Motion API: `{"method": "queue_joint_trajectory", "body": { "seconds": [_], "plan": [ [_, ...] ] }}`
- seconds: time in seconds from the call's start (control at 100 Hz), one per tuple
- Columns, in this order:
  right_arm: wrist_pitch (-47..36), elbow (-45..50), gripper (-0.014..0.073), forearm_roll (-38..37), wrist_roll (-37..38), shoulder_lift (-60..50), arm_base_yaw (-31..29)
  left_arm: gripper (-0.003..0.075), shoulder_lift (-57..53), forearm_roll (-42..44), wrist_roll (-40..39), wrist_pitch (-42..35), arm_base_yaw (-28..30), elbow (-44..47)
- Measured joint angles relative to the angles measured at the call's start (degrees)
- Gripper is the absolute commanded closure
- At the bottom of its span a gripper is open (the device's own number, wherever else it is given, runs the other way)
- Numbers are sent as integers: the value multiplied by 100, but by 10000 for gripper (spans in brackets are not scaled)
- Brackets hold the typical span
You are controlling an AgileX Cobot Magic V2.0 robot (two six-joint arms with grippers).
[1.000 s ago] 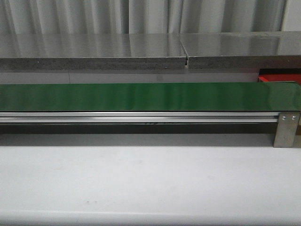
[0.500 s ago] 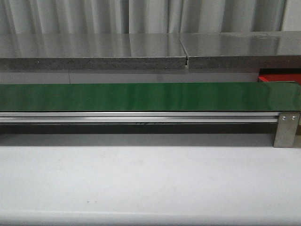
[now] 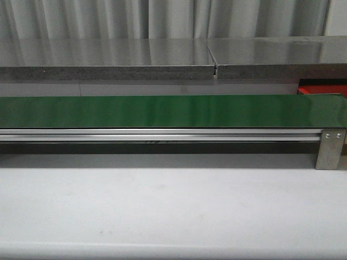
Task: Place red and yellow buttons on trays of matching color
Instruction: 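Grasp the red button with the left gripper and carry it onto the belt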
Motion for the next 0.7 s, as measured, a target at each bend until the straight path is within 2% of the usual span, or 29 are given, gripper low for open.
{"method": "queue_joint_trajectory", "body": {
  "seconds": [0.1,0.17,0.27,0.39,0.53,0.6,0.7],
  "plan": [
    [0,0,712,0,0,0,0,106,-1,24,0,0,0,0],
    [0,0,712,0,0,0,0,149,-1,34,0,-10,0,0],
    [0,0,712,0,0,0,0,276,-1,75,0,-10,0,0],
    [0,0,712,0,0,0,0,487,-1,167,0,-10,0,0],
    [0,0,712,0,0,0,0,678,-1,223,0,-10,0,0],
    [0,0,712,0,0,0,0,741,-1,224,13,27,0,0],
    [0,0,712,0,0,0,0,741,-1,235,167,249,0,-53]
  ]
}}
